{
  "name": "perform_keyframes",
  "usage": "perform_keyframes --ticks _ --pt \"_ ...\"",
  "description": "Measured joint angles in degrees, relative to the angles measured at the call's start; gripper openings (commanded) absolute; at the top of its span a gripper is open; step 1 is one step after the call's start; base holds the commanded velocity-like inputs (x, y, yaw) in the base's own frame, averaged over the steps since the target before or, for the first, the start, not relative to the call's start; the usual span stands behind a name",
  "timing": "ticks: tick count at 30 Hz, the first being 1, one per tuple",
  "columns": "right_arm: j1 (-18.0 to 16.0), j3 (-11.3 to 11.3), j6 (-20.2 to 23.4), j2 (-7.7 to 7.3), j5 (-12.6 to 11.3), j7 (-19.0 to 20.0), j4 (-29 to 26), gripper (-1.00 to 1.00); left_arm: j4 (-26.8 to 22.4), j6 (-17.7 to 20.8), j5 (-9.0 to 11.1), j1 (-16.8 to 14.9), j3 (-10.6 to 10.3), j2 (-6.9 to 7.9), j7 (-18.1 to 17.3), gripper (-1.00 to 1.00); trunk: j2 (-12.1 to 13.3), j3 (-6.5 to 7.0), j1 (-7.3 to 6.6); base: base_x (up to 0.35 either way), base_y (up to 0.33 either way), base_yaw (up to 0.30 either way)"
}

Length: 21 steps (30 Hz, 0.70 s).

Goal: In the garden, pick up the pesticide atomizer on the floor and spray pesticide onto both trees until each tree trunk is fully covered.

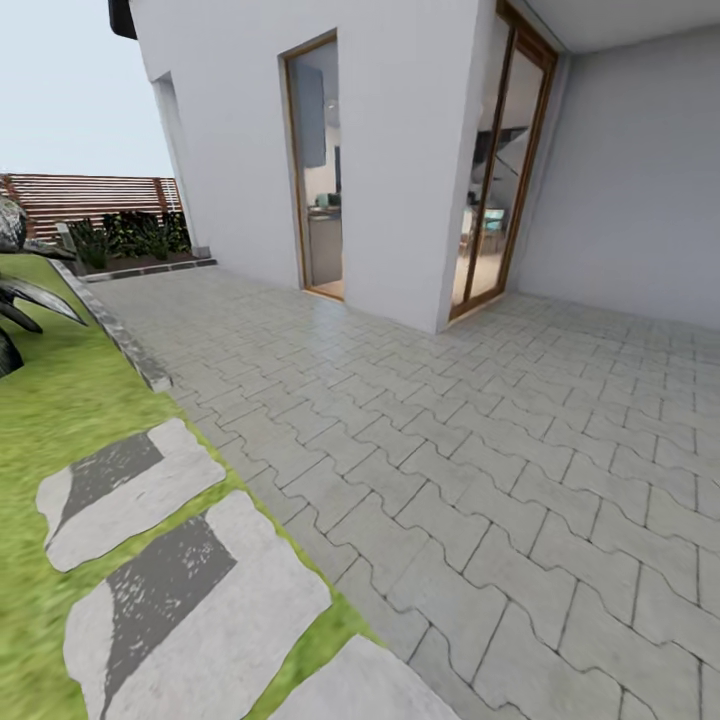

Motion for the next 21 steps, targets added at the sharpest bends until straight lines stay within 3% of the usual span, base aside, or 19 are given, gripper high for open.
perform_keyframes --ticks 12,21 --pt "0.0 -0.04 0.05 0.05 -0.05 0.02 -0.06 1.0 -0.02 0.0 0.0 0.0 0.01 0.0 0.0 1.0 0.0 -0.31 0.01 0.296 -0.151 0.274" --pt "0.0 -0.08 0.05 0.2 -0.15 0.08 -0.17 1.0 -0.02 0.0 0.0 0.0 0.01 0.0 0.0 1.0 0.0 -0.79 0.02 0.166 -0.094 0.245"
